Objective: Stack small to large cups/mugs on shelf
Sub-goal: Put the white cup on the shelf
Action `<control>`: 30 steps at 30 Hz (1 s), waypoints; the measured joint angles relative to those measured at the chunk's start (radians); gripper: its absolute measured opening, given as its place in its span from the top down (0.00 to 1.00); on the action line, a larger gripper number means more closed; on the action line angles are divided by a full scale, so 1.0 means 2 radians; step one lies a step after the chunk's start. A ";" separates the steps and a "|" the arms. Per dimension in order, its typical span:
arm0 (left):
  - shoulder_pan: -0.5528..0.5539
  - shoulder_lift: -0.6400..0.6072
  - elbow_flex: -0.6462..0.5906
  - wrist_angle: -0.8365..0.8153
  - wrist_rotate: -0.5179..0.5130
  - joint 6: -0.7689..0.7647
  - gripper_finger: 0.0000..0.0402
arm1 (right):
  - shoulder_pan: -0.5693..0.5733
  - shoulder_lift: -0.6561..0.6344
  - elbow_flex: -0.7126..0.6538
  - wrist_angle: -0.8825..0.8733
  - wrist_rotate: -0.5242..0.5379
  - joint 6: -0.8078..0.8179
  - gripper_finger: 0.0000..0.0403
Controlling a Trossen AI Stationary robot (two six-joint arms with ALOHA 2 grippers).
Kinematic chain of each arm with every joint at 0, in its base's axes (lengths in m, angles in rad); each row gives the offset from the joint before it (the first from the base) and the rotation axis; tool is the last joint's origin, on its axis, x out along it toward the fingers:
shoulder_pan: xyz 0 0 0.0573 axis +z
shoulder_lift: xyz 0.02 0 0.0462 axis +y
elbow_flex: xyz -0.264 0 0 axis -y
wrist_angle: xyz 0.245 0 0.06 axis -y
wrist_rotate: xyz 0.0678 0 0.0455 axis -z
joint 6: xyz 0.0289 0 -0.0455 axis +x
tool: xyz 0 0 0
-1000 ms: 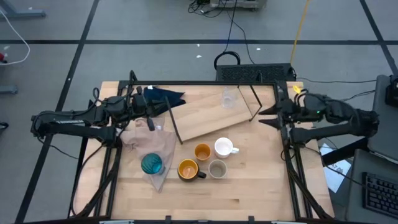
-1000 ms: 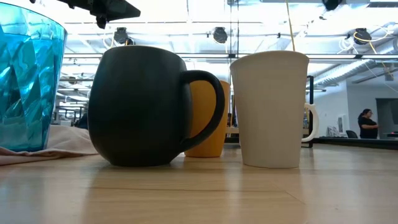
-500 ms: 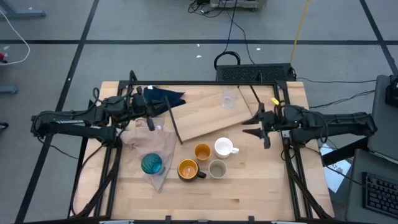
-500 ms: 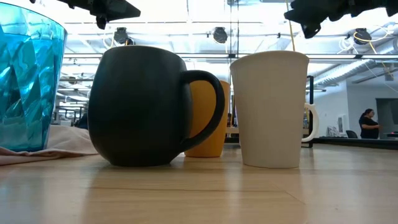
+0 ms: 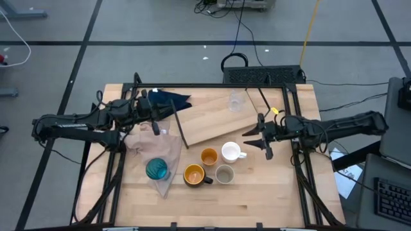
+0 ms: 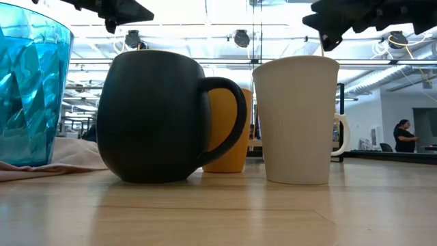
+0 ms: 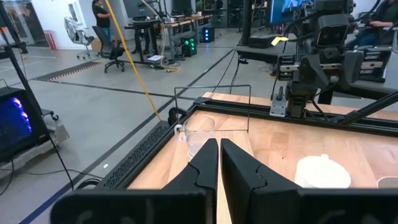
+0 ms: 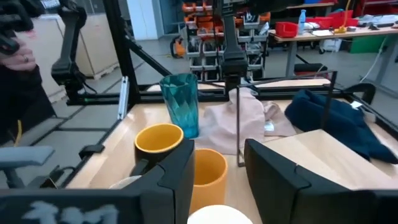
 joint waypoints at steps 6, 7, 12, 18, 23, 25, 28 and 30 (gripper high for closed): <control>0.000 0.000 0.000 -0.001 0.010 0.002 0.95 | 0.003 0.037 -0.003 0.053 0.000 -0.015 0.68; 0.000 0.000 0.000 -0.001 0.015 0.002 0.95 | 0.003 0.042 -0.003 0.058 0.000 -0.019 0.68; 0.000 0.000 0.000 -0.001 0.024 0.000 0.95 | 0.003 0.056 -0.003 0.081 0.001 -0.039 0.68; 0.000 0.000 0.000 -0.001 0.023 -0.001 0.95 | 0.003 0.057 -0.003 0.091 0.004 -0.071 0.68; 0.000 0.000 0.000 -0.001 0.023 0.000 0.95 | 0.003 0.057 -0.003 0.095 0.004 -0.071 0.78; 0.000 0.000 0.000 -0.001 0.023 0.004 0.95 | 0.003 0.057 -0.003 0.097 0.004 -0.071 0.86; 0.000 0.000 0.000 0.000 0.023 0.004 0.95 | 0.003 0.057 -0.003 0.099 0.004 -0.077 0.98; 0.000 0.000 0.000 -0.001 0.023 0.006 0.95 | 0.003 0.057 -0.003 0.099 0.004 -0.080 0.97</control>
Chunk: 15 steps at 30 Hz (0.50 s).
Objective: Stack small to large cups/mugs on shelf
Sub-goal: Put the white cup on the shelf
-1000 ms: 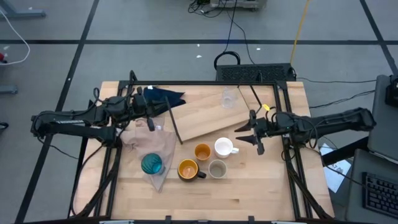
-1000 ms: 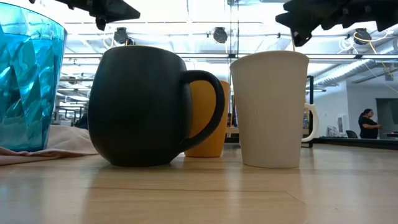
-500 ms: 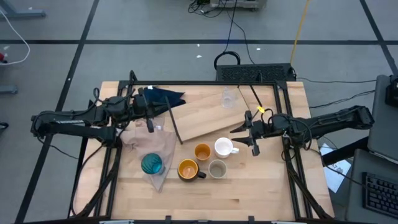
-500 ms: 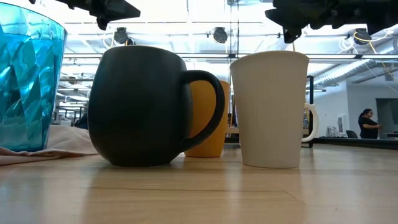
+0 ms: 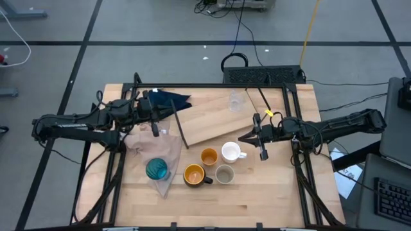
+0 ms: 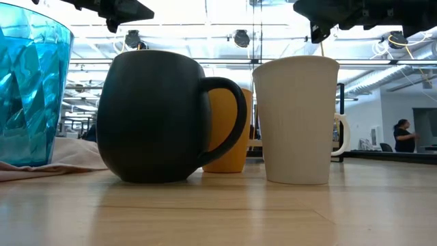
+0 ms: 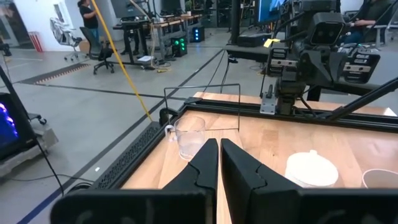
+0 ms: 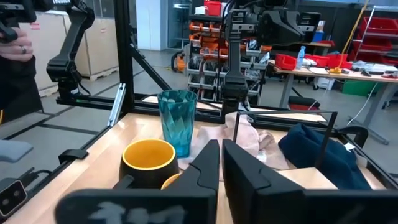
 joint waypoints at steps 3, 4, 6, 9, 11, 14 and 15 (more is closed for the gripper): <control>0.000 0.000 0.000 0.000 0.000 0.000 0.95 | 0.000 0.000 0.000 0.000 0.000 0.001 0.95; 0.000 0.000 0.000 0.000 0.000 0.000 0.95 | 0.000 0.000 0.000 0.002 0.000 0.005 0.95; 0.000 0.000 0.000 0.000 0.000 0.000 0.95 | 0.000 0.000 0.000 0.007 -0.001 0.009 0.95; 0.000 0.000 0.000 0.000 0.000 0.000 0.95 | 0.000 0.000 0.000 -0.002 -0.014 0.011 0.95; 0.000 0.000 0.000 0.000 0.000 0.000 0.95 | 0.000 0.000 0.000 -0.009 -0.025 0.019 0.93; 0.000 0.000 0.000 0.000 0.000 0.001 0.95 | 0.000 0.000 0.000 -0.020 -0.027 0.029 0.87; 0.000 0.000 0.000 0.000 0.000 0.001 0.95 | 0.000 0.000 0.000 -0.023 -0.027 0.030 0.84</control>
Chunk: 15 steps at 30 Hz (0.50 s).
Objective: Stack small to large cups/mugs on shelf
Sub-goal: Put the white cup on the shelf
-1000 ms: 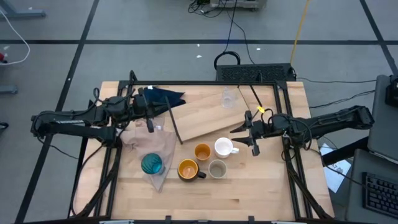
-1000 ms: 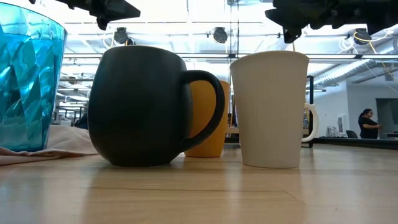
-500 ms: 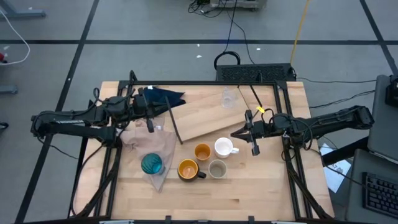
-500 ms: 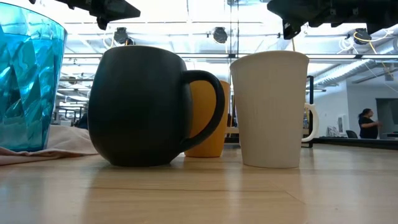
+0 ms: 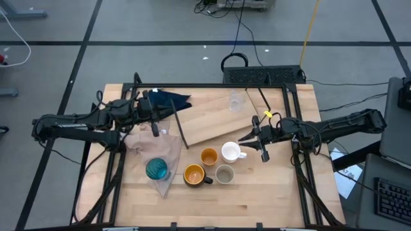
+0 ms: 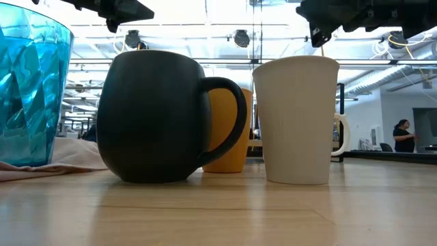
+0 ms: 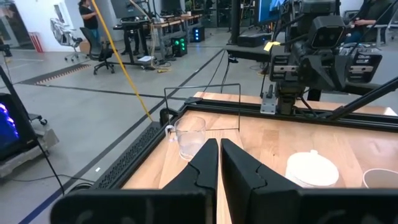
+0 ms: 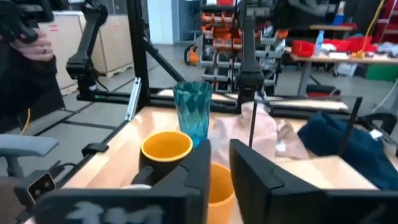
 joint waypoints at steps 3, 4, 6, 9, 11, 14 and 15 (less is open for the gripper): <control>0.000 0.000 0.000 0.000 0.000 -0.003 0.95 | -0.001 0.000 0.013 -0.032 0.001 0.000 0.76; 0.000 0.000 0.000 0.000 0.000 -0.003 0.95 | -0.002 0.002 0.019 -0.049 0.006 0.002 0.73; 0.000 0.000 0.000 0.000 0.000 -0.003 0.95 | -0.007 0.010 0.033 -0.088 0.021 0.016 0.68; 0.000 0.000 0.000 0.000 0.000 -0.004 0.95 | -0.015 0.031 0.059 -0.149 0.027 0.021 0.64; 0.000 0.000 0.000 0.000 0.000 -0.004 0.95 | -0.015 0.048 0.080 -0.172 0.025 0.021 0.62; 0.000 0.000 0.000 0.000 0.000 -0.005 0.95 | -0.013 0.077 0.118 -0.228 0.025 0.014 0.62; 0.000 0.000 0.000 0.000 0.000 -0.005 0.95 | -0.013 0.087 0.131 -0.253 0.025 0.010 0.62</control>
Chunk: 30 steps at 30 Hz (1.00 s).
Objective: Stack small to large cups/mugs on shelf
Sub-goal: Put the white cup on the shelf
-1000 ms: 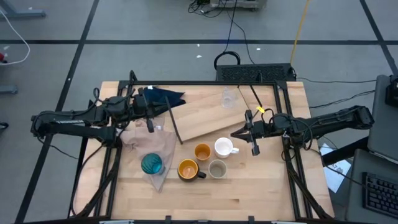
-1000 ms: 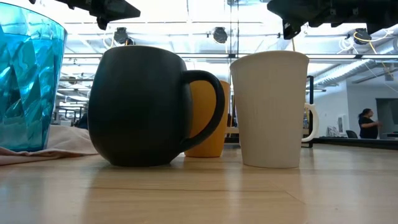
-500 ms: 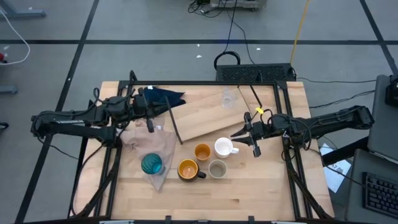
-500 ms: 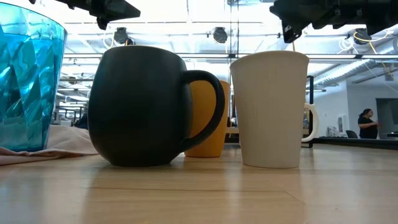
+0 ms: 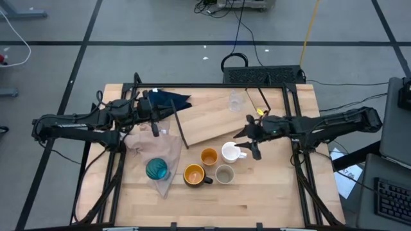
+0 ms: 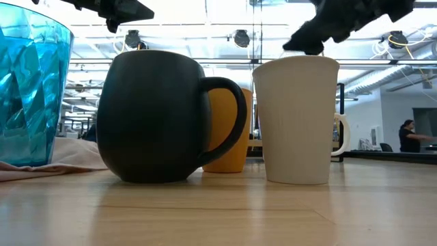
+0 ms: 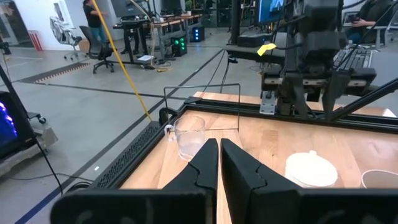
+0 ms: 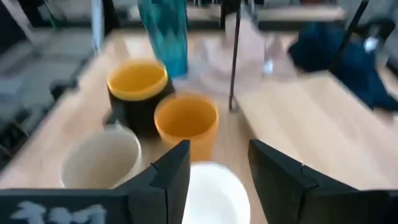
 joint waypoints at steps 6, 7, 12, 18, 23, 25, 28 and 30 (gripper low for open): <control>0.000 0.000 0.000 0.000 0.000 0.000 0.95 | 0.000 0.054 0.059 -0.106 0.000 -0.015 0.62; 0.000 0.000 0.000 0.000 0.000 0.000 0.95 | 0.000 0.061 0.065 -0.115 0.000 -0.019 0.62; 0.000 0.000 0.000 -0.002 0.000 0.000 0.95 | -0.009 0.088 0.072 -0.133 -0.001 -0.031 0.62; 0.000 0.000 0.000 -0.004 0.000 0.000 0.95 | -0.030 0.120 0.072 -0.148 0.000 -0.046 0.61; 0.000 0.000 0.000 -0.006 0.000 0.000 0.95 | -0.040 0.146 0.072 -0.144 0.000 -0.053 0.61; 0.000 0.000 0.000 -0.010 0.000 0.000 0.95 | -0.040 0.155 0.072 -0.142 0.000 -0.055 0.61; 0.000 0.000 0.000 -0.016 -0.005 0.001 0.95 | -0.040 0.166 0.072 -0.135 -0.003 -0.055 0.61; 0.000 0.000 0.000 -0.019 -0.009 0.001 0.95 | -0.040 0.172 0.071 -0.130 -0.006 -0.055 0.61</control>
